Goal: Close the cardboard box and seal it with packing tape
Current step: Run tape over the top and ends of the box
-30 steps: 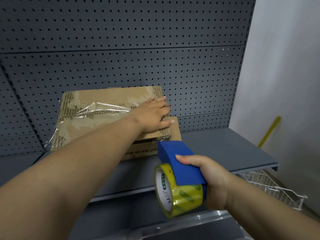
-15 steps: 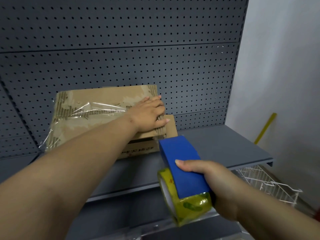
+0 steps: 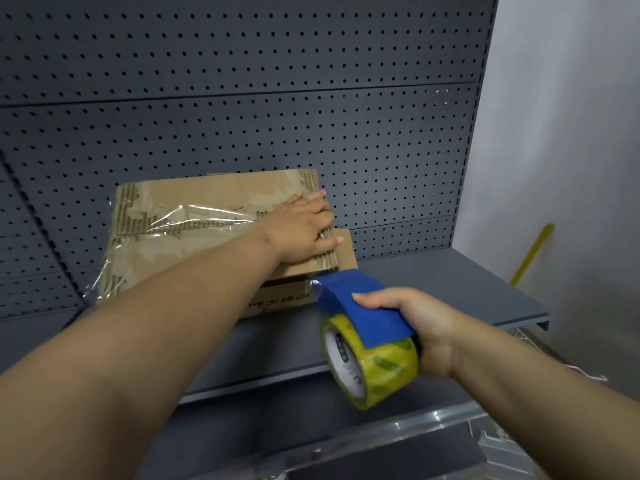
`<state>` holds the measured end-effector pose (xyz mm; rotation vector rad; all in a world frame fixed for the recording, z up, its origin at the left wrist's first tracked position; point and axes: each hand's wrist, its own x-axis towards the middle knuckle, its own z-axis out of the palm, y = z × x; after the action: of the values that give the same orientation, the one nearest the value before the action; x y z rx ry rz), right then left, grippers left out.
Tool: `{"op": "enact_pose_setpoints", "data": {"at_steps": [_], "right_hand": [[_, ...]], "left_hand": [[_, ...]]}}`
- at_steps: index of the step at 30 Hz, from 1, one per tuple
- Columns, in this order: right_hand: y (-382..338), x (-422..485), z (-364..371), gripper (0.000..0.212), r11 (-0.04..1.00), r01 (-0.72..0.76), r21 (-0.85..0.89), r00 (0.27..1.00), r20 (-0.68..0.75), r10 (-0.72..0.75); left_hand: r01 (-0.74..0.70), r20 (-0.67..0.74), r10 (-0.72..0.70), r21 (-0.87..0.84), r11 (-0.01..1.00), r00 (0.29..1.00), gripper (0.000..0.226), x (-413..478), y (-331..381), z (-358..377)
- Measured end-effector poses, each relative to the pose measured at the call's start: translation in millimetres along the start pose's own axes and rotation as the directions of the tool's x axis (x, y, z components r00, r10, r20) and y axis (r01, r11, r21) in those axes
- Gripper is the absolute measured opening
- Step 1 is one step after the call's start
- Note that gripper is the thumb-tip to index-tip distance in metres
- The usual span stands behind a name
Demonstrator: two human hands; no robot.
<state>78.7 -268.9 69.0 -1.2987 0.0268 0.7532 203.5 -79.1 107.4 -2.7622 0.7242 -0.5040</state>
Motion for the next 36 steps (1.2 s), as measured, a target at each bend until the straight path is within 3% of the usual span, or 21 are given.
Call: {"op": "enact_pose_setpoints", "data": {"at_steps": [4,8,12,16,18,24,29,32,36], "right_hand": [[8.0,-4.2,5.8,0.015,0.999,-0.034,-0.002,0.998,0.048,0.034],[4.8,0.6,-1.7,0.019,0.999,0.021,0.034,1.000,0.012,-0.022],[32.3,6.2,28.5,0.013,0.993,-0.113,-0.039,0.981,0.152,0.117],[21.5,4.9,0.5,0.026,1.000,0.024,0.002,0.999,-0.024,-0.024],[3.7,-6.9,-24.6,0.021,0.996,0.089,-0.015,0.990,-0.112,-0.090],[-38.3,4.9,-67.2,0.018,0.946,0.194,-0.261,0.894,-0.350,-0.280],[-58.5,51.5,-78.5,0.022,0.773,0.095,-0.627,0.805,-0.409,-0.430],[-62.2,84.4,-89.2,0.032,0.615,-0.066,-0.786,0.795,-0.414,-0.443],[-62.0,124.2,-104.3,0.030,0.352,-0.276,-0.894,0.822,-0.410,-0.396]], "left_hand": [[-0.004,-0.006,0.004,-0.006,1.000,1.000,0.054,-1.9,-3.1,-1.2],[0.005,0.006,-0.005,-0.005,1.000,1.000,0.055,-0.8,0.1,-1.4],[0.017,0.022,-0.016,-0.015,1.000,1.000,0.058,-0.1,0.9,-4.2],[0.022,0.020,-0.021,-0.040,0.999,1.000,0.058,-3.3,-1.9,-2.7],[0.017,0.024,-0.015,-0.065,0.998,1.000,0.055,-3.8,-2.4,-4.2],[-0.144,-0.070,0.136,-0.136,0.980,0.988,0.042,-9.1,-2.0,-9.1],[-0.145,-0.027,0.143,-0.215,0.966,0.989,0.040,-10.7,-7.0,-14.1],[-0.154,0.001,0.159,-0.242,0.958,0.987,0.029,-10.4,-10.4,-16.1],[-0.164,-0.015,0.165,-0.251,0.954,0.986,0.028,-9.9,-12.3,-13.2]]}}
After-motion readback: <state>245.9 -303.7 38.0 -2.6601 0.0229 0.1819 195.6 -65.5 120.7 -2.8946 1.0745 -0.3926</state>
